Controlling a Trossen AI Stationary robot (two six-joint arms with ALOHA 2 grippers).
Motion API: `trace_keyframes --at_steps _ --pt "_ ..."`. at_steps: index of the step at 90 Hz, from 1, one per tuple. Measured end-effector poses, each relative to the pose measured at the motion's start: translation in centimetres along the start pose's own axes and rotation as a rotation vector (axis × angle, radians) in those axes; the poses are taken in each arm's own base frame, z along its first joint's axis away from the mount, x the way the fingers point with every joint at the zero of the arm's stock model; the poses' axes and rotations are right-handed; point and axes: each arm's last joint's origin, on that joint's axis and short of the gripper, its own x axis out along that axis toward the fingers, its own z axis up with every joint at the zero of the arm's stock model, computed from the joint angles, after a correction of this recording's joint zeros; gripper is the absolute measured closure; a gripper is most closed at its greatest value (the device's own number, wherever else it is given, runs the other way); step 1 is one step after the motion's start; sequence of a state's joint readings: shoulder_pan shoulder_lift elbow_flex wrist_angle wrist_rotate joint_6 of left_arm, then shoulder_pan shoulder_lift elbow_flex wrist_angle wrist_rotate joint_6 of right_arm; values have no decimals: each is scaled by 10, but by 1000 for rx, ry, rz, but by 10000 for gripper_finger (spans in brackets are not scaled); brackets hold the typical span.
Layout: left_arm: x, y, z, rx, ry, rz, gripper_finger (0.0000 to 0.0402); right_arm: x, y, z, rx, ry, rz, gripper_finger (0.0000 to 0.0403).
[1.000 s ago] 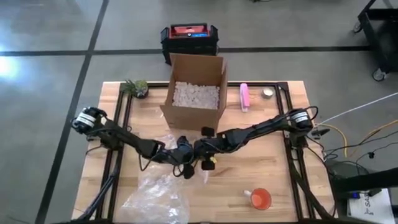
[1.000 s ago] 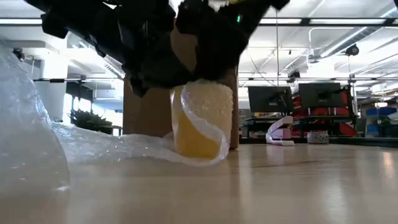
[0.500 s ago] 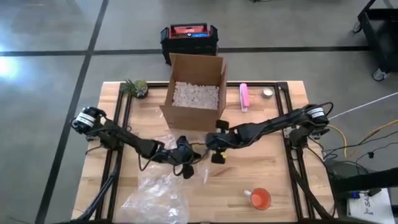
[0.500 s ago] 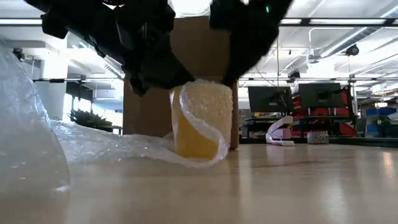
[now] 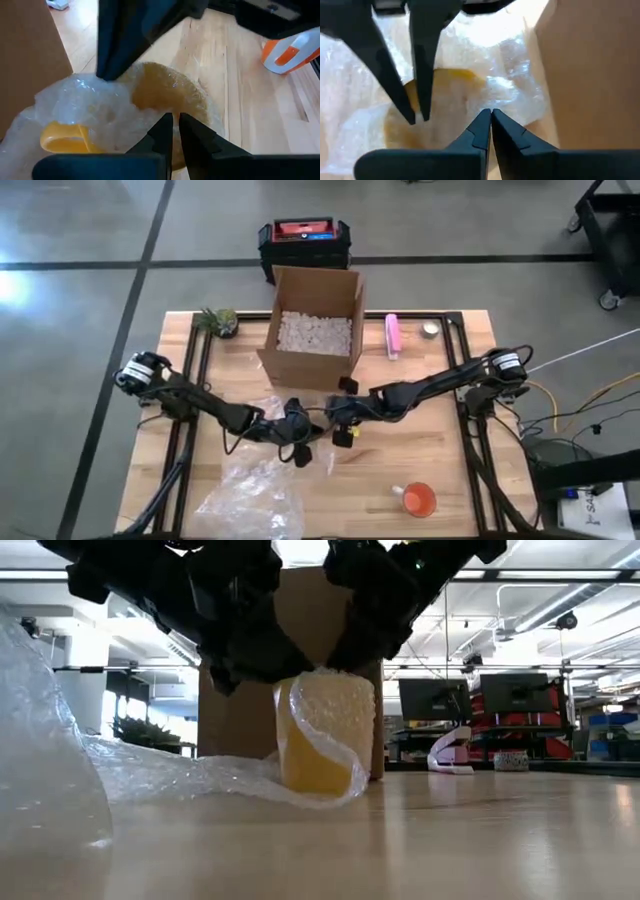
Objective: Wrap mug
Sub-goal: Wrap the yellow mug with transparent bubble wrap
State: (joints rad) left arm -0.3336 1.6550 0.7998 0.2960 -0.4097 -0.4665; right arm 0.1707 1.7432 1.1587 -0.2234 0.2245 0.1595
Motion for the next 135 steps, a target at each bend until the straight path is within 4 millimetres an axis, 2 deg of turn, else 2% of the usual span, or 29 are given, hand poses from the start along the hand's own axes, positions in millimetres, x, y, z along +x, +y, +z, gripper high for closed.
trace_keyframes --at_steps 22,39,52,67,75,86,116,135 --pt "0 0 0 0 -3 -1 381 26 7 -9 -12 33 64 401" --pt "0 0 0 3 -3 0 381 31 8 -8 -7 53 64 401" --pt "0 0 0 4 -2 0 381 20 7 3 -30 73 65 401" --pt "0 0 0 5 -1 1 381 -7 5 27 -35 117 59 401" --pt "0 0 0 5 -1 1 381 -15 5 33 36 169 100 401" --pt "0 0 0 5 -1 0 381 -16 5 35 134 206 179 401" --pt "0 0 0 4 -3 -2 381 -8 5 19 197 325 173 401" --pt "0 0 1 2 -6 -4 381 18 7 11 175 352 165 401"
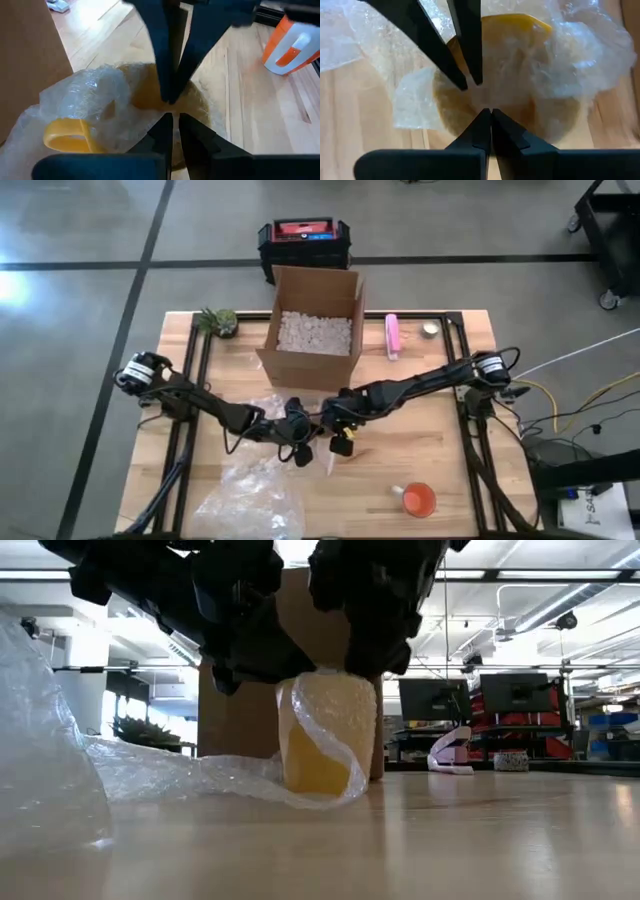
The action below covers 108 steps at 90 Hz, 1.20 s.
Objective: Wrap mug
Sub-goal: Wrap the yellow mug with transparent bubble wrap
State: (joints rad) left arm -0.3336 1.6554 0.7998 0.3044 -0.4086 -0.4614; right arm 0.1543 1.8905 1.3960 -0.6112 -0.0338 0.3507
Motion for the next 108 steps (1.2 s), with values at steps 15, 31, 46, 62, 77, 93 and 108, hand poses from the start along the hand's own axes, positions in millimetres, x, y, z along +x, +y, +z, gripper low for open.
trace_keyframes --at_steps 15,31,46,62,77,93,108 --pt "0 0 0 0 -2 -1 381 11 -1 3 -13 -20 5 401" --pt "0 0 0 -1 -4 -1 381 -4 0 7 -46 -38 10 401" --pt "0 0 0 0 -2 0 381 -34 3 17 -78 -91 23 401" --pt "0 0 0 -1 -3 -2 381 -39 -2 20 -84 -134 -72 401" --pt "0 -1 0 -2 -4 -3 381 -32 -4 19 -97 -138 -123 401" --pt "0 0 0 -2 -6 -3 381 -8 -7 15 -97 -72 -140 401" --pt "0 0 1 -4 -9 -5 381 15 -8 14 -107 -43 -139 401"
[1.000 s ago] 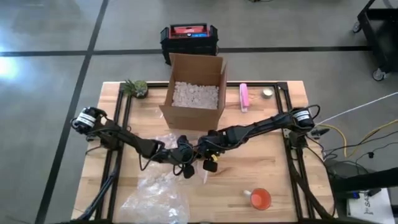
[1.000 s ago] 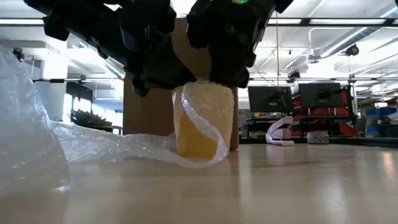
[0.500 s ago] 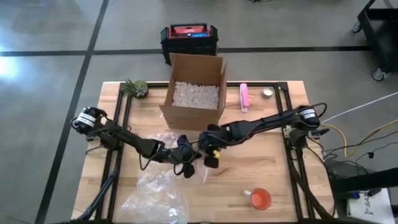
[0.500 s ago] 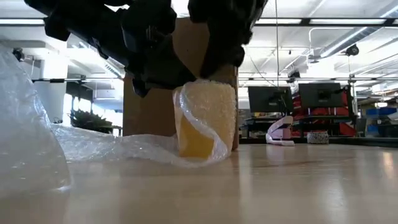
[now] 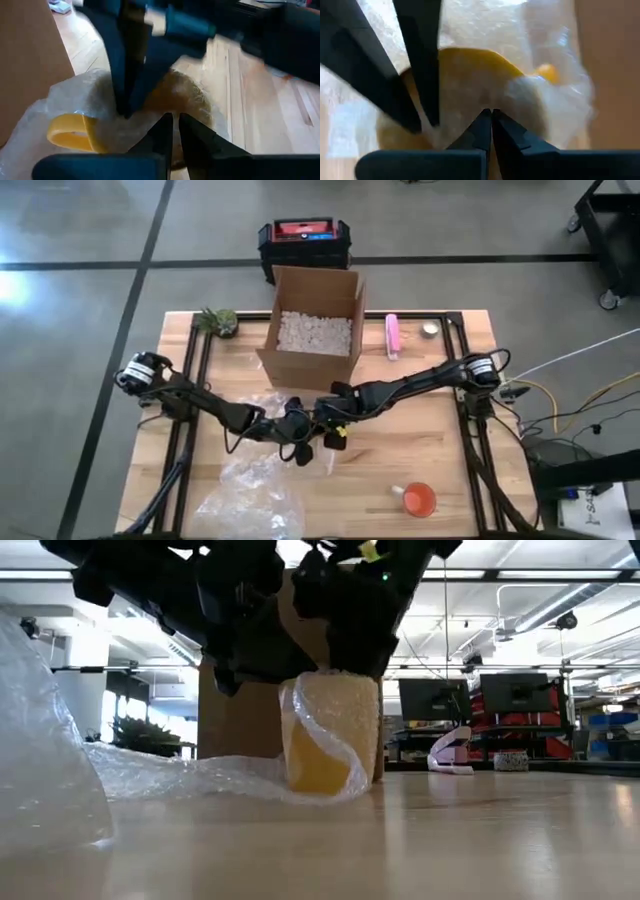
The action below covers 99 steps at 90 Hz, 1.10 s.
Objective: Wrap mug
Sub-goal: Wrap the yellow mug with transparent bubble wrap
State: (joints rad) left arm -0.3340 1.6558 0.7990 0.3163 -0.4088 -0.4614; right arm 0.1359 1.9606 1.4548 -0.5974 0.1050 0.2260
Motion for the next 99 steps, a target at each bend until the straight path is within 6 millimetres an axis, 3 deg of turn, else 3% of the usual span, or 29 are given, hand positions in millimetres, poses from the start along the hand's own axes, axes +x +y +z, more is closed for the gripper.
trace_keyframes --at_steps 13,22,59,75,99 --pt "0 0 0 0 0 0 381 8 1 -2 -27 20 20 401" --pt "0 0 0 1 0 1 381 2 1 0 -32 11 29 401" --pt "0 0 0 5 4 -3 381 -53 -3 8 -59 -40 94 401" --pt "0 0 0 5 4 -3 381 -50 6 8 -48 -6 328 401" --pt "0 0 0 1 2 -2 381 -32 7 6 -46 16 318 401"
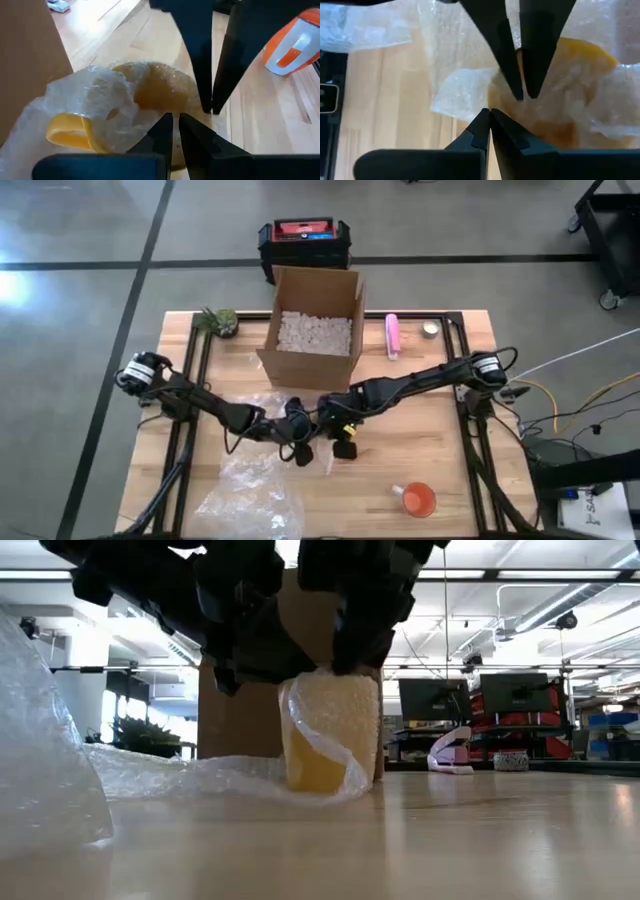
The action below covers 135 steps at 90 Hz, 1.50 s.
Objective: Wrap mug
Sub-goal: Wrap the yellow mug with transparent bubble wrap
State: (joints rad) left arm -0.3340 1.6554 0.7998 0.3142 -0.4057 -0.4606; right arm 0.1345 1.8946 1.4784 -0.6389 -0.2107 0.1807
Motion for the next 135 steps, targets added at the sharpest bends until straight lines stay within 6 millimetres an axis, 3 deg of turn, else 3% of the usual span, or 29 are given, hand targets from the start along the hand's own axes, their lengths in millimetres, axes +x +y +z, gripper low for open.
trace_keyframes --at_steps 49,89,103,123,135 --pt "0 0 1 -3 -4 -7 381 9 -14 -3 3 23 -44 401" --pt "0 -1 0 -3 -4 -8 381 41 -24 -6 -28 52 -89 401" --pt "0 0 1 -4 -5 -8 381 24 -21 -1 -34 27 -100 401" --pt "0 -1 1 -3 -4 -9 381 -29 -8 4 -55 -55 -92 400" --pt "-4 0 3 -4 -4 -16 381 -41 -4 -1 -62 -70 -90 400"
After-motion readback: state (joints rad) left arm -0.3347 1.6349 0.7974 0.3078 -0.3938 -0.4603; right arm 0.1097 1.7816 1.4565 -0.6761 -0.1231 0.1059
